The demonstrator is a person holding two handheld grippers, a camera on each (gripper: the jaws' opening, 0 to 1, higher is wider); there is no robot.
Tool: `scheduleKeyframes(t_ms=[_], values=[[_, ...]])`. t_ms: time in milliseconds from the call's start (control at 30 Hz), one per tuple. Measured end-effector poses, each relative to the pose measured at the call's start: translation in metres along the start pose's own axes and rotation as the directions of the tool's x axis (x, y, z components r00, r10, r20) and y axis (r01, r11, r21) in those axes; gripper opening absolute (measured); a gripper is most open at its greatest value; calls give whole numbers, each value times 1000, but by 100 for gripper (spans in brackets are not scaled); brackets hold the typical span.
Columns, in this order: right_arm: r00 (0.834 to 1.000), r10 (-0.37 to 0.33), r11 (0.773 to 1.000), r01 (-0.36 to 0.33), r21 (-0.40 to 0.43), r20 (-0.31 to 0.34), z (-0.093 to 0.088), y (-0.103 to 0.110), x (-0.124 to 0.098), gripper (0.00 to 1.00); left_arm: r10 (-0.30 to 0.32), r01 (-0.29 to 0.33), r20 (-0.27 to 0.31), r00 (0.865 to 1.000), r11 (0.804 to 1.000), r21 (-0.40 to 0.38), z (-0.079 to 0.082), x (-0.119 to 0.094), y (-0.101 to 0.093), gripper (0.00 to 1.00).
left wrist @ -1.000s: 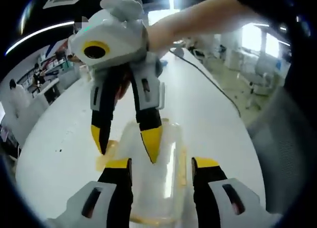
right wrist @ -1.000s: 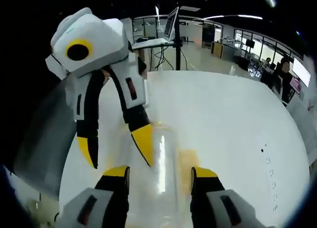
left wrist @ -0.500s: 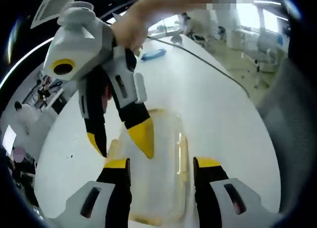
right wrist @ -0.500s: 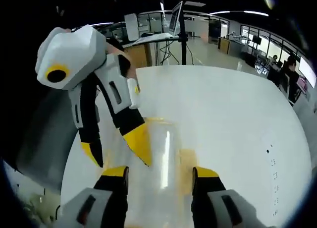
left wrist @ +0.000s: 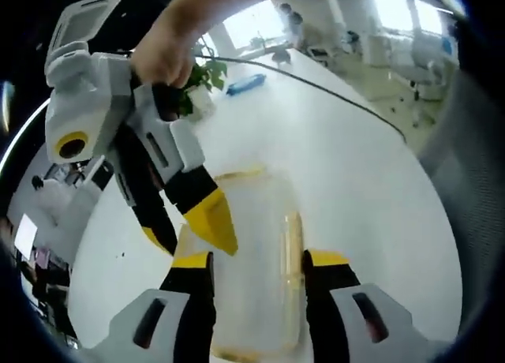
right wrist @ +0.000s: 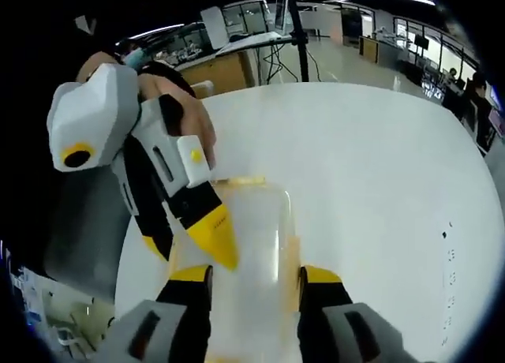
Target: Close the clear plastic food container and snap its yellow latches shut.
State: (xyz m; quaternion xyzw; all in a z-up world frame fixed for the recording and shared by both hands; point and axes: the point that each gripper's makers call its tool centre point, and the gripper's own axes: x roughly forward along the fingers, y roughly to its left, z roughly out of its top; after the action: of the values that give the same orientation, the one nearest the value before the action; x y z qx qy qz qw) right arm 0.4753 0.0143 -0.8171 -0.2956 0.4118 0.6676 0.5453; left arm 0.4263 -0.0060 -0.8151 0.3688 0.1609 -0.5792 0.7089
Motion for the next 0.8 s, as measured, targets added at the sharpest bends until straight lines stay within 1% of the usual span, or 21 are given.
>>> scheduleKeyframes(t_ms=[33, 67, 100, 167, 200, 233, 267, 333, 367, 400, 433, 467, 600, 700, 733, 767, 800], values=[[1000, 2, 1000, -2, -3, -8, 0, -1, 0, 38, 3, -3, 0, 1000, 1000, -3, 0, 1, 0, 41], [1000, 13, 1000, -13, 14, -23, 1, -2, 0, 37, 11, -11, 8, 1000, 1000, -7, -1, 1, 1, 40], [999, 16, 1000, -16, 6, -29, 2, -3, 1, 36, 15, -15, 10, 1000, 1000, -9, -1, 1, 2, 40], [997, 32, 999, -32, -1, -67, 1, -2, 2, 36, 18, -18, 4, 1000, 1000, -3, -1, 1, 2, 39], [996, 34, 999, -35, -12, -77, 3, -1, 4, 36, 28, -29, -32, 999, 1000, -12, -6, -2, 1, 38], [995, 43, 999, -43, -3, -92, 1, -1, 4, 36, 27, -27, -7, 1000, 1000, -6, -2, -4, 1, 38], [994, 52, 999, -53, -7, -100, 1, -2, 4, 36, 24, -25, -9, 1000, 1000, -15, -2, -4, 3, 38], [991, 76, 997, -76, 10, -108, 0, -2, 5, 36, 19, -19, -8, 1000, 1000, -6, -4, -4, 1, 38], [987, 114, 993, -112, 29, -109, 0, 3, 8, 36, 19, -19, -7, 1000, 1000, -4, -5, -5, 3, 38], [982, 120, 985, -100, 137, -145, -10, 7, 8, 37, 0, 0, 0, 1000, 1000, -2, -4, -5, 0, 38], [982, 137, 988, -126, 87, -129, -5, 4, 12, 38, 4, -4, 3, 1000, 1000, 14, -5, -4, -1, 38], [983, 136, 989, -127, 73, -128, -4, 3, 13, 39, -2, 2, 4, 1000, 1000, -1, -5, -5, 0, 38], [981, 145, 988, -136, 74, -128, -3, 3, 12, 40, -8, 8, 22, 1000, 1000, -4, -5, -3, 1, 38], [978, 159, 986, -149, 80, -132, -2, 2, 14, 42, -7, 7, 23, 1000, 1000, -11, -4, -1, 0, 39], [977, 170, 983, -159, 92, -126, -1, 3, 15, 44, -8, 8, 25, 1000, 1000, 8, -4, -1, 0, 40], [977, 174, 982, -162, 101, -125, -1, 4, 16, 45, -15, 15, 24, 1000, 1000, 12, -3, -1, -1, 40], [975, 183, 981, -173, 91, -128, -1, 6, 16, 45, -33, 33, 30, 999, 999, 2, -1, -2, -2, 41]])
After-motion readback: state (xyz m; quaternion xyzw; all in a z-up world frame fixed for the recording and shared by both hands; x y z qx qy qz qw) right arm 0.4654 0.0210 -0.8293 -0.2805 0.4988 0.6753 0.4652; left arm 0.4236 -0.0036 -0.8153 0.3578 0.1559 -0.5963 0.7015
